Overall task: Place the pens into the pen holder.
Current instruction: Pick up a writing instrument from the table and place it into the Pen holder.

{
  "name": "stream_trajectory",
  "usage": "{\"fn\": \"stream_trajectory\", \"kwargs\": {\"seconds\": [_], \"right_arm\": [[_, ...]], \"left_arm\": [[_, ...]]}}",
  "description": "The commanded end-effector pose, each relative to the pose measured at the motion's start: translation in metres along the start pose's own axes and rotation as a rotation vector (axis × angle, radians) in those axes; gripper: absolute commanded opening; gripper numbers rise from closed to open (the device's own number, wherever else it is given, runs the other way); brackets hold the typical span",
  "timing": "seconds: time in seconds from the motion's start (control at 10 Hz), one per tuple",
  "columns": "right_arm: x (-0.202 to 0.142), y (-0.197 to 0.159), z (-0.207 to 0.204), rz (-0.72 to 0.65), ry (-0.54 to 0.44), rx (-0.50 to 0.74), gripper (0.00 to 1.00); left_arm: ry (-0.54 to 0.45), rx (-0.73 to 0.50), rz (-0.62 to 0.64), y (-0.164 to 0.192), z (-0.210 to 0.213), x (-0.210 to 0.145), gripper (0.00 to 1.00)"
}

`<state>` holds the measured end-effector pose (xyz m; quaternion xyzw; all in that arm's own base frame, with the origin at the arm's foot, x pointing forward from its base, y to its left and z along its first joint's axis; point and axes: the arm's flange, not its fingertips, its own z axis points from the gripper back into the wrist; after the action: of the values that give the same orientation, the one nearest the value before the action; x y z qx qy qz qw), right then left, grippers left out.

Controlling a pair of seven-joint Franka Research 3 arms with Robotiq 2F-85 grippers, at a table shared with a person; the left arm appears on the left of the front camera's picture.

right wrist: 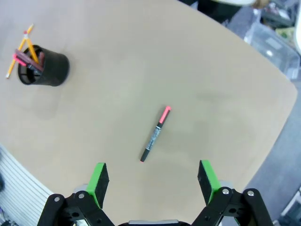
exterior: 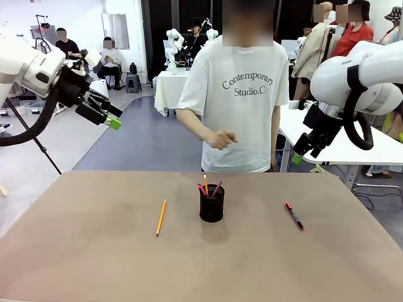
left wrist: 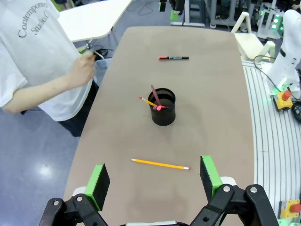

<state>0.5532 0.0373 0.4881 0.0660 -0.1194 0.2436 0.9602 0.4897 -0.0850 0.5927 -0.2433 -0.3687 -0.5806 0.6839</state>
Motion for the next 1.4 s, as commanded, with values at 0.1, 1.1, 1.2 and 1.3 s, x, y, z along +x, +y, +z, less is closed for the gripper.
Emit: {"fn": "stream_trajectory", "kwargs": {"seconds": [0.1, 1.1, 1.2, 1.3], "right_arm": [[0.022, 0.007, -0.041, -0.253, 0.167, -0.160, 1.00], [0.008, -0.014, -0.143, -0.250, 0.177, -0.099, 1.00], [0.010, -0.010, -0.153, -0.245, 0.196, -0.095, 1.00], [0.012, -0.006, -0.162, -0.240, 0.203, -0.102, 1.00]], "left_arm": [[0.005, 0.003, -0.003, -0.001, 0.001, 0.000, 1.00], [0.005, 0.003, -0.003, -0.001, 0.001, 0.000, 1.00], [0.005, 0.003, -0.003, -0.001, 0.001, 0.000, 1.00], [0.005, 0.003, -0.003, -0.001, 0.001, 0.000, 1.00]]}}
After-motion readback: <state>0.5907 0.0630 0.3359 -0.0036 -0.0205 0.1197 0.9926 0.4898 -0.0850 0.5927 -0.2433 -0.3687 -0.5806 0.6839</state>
